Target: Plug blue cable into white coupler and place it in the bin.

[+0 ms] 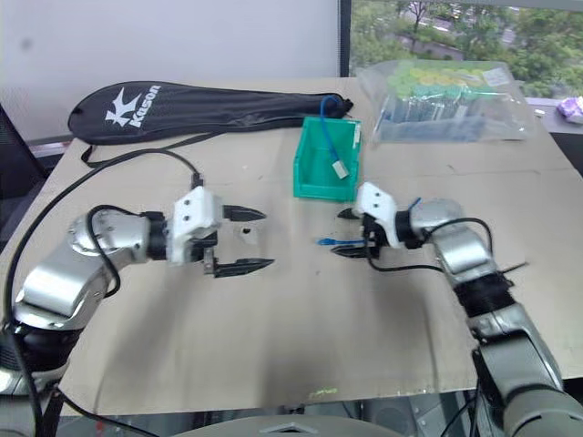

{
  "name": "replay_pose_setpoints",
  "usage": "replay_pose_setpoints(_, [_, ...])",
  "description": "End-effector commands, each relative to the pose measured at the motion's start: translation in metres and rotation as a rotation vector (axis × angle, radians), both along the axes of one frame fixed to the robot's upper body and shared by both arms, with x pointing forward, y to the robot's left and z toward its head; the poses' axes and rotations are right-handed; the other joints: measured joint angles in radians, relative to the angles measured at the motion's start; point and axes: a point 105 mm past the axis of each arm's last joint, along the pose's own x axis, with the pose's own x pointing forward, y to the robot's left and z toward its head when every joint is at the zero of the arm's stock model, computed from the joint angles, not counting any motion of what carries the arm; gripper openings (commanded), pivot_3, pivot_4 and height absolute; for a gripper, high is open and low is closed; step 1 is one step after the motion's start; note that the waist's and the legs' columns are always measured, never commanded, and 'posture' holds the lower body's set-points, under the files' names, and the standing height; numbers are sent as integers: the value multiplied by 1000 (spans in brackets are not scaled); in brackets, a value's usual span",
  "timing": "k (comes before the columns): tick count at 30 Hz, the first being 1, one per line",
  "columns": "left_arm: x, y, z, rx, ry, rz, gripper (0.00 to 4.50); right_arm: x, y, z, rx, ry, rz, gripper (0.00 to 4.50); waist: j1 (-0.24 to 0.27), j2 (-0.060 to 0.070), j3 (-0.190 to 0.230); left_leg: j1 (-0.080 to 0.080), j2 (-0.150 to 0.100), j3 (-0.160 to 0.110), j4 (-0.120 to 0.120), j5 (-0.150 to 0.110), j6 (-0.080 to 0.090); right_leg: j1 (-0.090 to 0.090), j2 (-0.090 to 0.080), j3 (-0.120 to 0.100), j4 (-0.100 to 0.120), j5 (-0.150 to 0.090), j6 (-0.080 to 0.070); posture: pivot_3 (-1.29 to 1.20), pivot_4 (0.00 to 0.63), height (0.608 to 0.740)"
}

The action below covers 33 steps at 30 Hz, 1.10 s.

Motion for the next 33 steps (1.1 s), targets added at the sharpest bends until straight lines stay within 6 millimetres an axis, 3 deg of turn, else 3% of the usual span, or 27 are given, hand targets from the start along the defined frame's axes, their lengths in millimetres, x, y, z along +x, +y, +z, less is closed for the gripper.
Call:
replay_pose_setpoints(1, [7,-15,-7,70,-7,-57,4500,-30,-5,21,182,-9,-14,3679,4,0,0,-2,0,-1,0,0,0,-1,0,-1,0,0,0,0,150,740])
replay_pose_setpoints(7, [31,-36,-30,186,25,-113,4500,-55,-34,-3,320,-31,-251,3679,1,0,0,-1,0,-1,1,0,0,-2,2,-1,2,0,0,0,150,740])
replay_pose_setpoints(10, [43,-36,-42,253,30,-117,4500,-62,-42,-10,329,-58,-317,3679,-7,0,0,0,0,3,2,0,1,-1,3,0,3,1,1,0,150,740])
replay_pose_setpoints(17, [51,-48,-48,234,51,-157,4500,-79,-45,-20,324,-75,-375,3679,-14,0,0,0,0,2,2,0,1,-2,3,0,3,1,1,0,150,740])
replay_pose_setpoints(26, [57,-59,-53,226,54,-160,4500,-84,-45,-20,334,-84,-407,3679,-10,-1,0,-1,0,2,6,0,1,-1,3,0,4,1,1,0,150,740])
replay_pose_setpoints(30, [59,-55,-56,260,58,-148,3215,-83,-47,-19,333,-90,-417,3768,-7,-1,0,-1,0,1,7,0,1,-1,3,0,5,1,1,0,150,740])
replay_pose_setpoints(31, [59,-54,-56,264,59,-147,3100,-83,-48,-19,333,-91,-419,3768,-7,-1,0,-1,0,1,8,0,1,-1,3,0,5,1,1,0,150,740])
replay_pose_setpoints(33, [60,-49,-54,281,54,-139,2272,-82,-48,-20,331,-91,-421,3768,-7,-1,-1,-1,0,1,8,0,1,-1,3,0,5,1,1,0,150,740])
